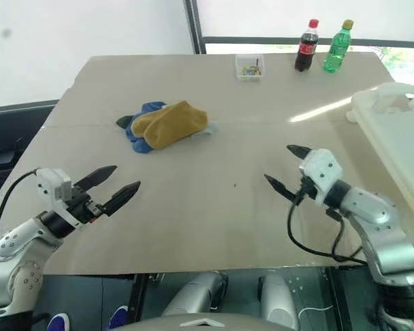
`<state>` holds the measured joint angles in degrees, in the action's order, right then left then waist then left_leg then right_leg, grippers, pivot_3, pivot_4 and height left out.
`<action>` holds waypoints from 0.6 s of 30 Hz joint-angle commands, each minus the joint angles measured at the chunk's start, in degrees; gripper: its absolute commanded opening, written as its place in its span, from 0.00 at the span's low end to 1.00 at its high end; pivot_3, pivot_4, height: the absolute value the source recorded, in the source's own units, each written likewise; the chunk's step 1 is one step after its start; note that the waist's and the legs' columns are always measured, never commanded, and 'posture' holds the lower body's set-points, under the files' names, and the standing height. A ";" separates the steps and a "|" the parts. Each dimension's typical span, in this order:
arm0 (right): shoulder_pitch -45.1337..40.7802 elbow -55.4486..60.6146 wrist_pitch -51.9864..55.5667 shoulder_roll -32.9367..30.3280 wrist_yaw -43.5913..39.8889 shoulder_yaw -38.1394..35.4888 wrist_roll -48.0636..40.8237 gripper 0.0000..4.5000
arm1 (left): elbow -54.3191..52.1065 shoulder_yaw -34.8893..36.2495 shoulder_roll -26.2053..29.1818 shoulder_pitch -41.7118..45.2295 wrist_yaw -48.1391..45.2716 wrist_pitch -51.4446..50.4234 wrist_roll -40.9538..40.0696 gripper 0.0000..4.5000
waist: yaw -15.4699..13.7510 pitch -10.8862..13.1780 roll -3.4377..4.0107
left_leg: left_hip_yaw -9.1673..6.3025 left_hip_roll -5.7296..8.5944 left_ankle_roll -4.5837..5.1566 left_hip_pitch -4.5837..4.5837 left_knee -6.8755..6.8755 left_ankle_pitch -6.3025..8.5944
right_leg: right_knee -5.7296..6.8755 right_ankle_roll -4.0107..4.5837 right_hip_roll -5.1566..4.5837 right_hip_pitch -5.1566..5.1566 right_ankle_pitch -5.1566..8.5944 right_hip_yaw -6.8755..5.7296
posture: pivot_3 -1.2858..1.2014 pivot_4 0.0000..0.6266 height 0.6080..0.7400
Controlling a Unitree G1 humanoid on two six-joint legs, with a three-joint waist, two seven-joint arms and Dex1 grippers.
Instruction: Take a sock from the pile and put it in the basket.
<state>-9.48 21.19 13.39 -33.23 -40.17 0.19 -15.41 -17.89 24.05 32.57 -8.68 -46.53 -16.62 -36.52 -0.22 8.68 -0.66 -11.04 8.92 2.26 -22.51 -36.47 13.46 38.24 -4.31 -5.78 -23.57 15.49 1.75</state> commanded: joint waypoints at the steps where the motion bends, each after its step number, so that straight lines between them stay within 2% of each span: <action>1: -7.12 -5.83 -3.55 3.29 -0.78 4.80 2.92 0.99 | -2.20 1.37 -0.17 0.47 -0.40 1.04 -2.38 1.00 | 0.34 0.00 0.01 | 0.01 -0.03 0.00 0.03 0.00 0.00 | 0.00 0.01 0.02 0.00 -0.01 0.00 | 0.52 0.24 1.00; 5: -20.51 -22.05 -9.60 9.67 0.87 12.86 11.88 0.99 | -2.52 1.68 -0.78 0.70 1.35 0.58 -3.02 1.00 | 1.22 0.00 0.00 | 0.02 -0.05 -0.01 0.04 0.00 0.00 | 0.02 0.06 0.08 -0.01 -0.04 0.02 | 0.52 0.24 1.00; 10: -35.29 -45.44 -20.66 18.12 3.33 18.15 19.64 0.99 | -3.68 2.50 -0.92 0.01 2.98 0.24 -3.34 1.00 | 1.30 -0.01 -0.02 | 0.11 -0.12 -0.02 0.10 0.01 -0.01 | 0.04 0.10 0.22 -0.03 -0.11 0.13 | 0.52 0.24 1.00; 15: -45.62 -64.91 -30.47 24.61 7.88 18.85 23.66 0.99 | -5.40 4.52 -0.70 -1.68 5.93 0.03 -3.05 1.00 | 1.58 -0.01 -0.02 | 0.11 -0.12 -0.04 0.10 0.04 0.00 | 0.00 0.15 0.32 -0.10 -0.14 0.17 | 0.52 0.24 1.00; 18: -47.42 -68.73 -34.34 26.62 6.79 16.62 21.54 0.99 | -6.98 3.64 -0.67 -0.96 11.36 -0.78 0.45 1.00 | 1.63 -0.02 -0.03 | 0.07 -0.11 -0.05 0.10 0.05 0.00 | -0.03 0.17 0.49 -0.09 -0.15 0.16 | 0.52 0.24 1.00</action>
<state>-55.78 -47.48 -17.72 -7.07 -33.02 18.97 7.75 -21.91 26.82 31.55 -10.31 -37.93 -17.21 -37.44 1.41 8.66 -0.68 -10.98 8.80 2.21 -22.41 -36.42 13.46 38.21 -4.13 -5.28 -23.66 15.33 1.91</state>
